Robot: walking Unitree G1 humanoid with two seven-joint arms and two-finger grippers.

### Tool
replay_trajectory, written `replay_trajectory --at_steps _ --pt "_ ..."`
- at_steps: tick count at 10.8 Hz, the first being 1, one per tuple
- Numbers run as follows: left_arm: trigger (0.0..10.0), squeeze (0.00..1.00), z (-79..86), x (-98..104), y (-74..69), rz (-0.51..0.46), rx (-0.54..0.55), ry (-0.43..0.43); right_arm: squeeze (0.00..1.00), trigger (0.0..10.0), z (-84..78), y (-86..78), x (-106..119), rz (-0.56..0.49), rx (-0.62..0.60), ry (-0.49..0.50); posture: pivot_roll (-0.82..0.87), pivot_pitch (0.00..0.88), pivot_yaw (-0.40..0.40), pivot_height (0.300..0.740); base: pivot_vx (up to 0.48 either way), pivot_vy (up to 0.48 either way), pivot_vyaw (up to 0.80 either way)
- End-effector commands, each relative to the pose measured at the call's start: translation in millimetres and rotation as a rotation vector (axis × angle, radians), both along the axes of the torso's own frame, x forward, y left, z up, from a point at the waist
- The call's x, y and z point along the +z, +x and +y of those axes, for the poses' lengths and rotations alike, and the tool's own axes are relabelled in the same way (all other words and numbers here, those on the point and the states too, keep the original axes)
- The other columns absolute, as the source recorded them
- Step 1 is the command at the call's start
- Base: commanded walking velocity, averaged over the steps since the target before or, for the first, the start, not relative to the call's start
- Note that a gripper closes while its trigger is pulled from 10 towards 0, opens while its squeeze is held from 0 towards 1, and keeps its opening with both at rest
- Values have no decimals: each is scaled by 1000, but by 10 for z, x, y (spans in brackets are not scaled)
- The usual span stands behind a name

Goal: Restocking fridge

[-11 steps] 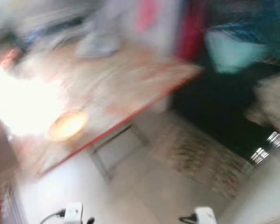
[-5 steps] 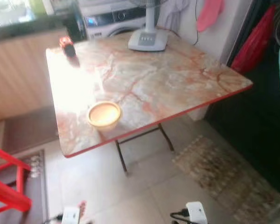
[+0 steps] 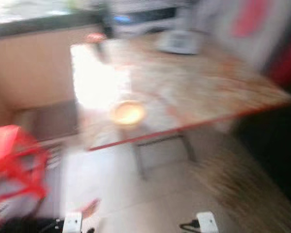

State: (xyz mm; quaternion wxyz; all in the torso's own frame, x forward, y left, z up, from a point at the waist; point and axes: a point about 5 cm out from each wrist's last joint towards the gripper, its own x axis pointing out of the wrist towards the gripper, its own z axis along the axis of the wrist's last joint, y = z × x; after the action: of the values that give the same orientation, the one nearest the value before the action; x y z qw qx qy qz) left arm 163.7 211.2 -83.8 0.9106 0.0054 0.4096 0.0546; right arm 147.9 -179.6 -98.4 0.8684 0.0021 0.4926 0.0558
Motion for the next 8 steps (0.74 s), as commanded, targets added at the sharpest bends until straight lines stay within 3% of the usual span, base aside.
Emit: replay_trajectory --at_steps 1,3,5,7,8 --pt "10000 0 10 -18 -45 11 16 6 0 10000 -30 -32 -9 9 -3 -8 -12 48 28 740 0 0 800" --pt "10000 0 18 57 90 -59 22 17 0 10000 -23 -3 0 18 85 -33 -7 50 24 740 0 0 0" --pt "10000 0 37 216 328 -189 16 45 0 10000 -27 14 9 19 173 -59 -5 52 19 740 0 0 0" --pt "10000 0 29 548 674 -439 -16 90 0 10000 -40 14 9 12 124 -53 4 48 17 740 0 0 0" --pt "10000 0 -7 610 719 -490 -28 89 0 10000 -37 9 6 10 73 -42 10 48 23 740 0 0 0"
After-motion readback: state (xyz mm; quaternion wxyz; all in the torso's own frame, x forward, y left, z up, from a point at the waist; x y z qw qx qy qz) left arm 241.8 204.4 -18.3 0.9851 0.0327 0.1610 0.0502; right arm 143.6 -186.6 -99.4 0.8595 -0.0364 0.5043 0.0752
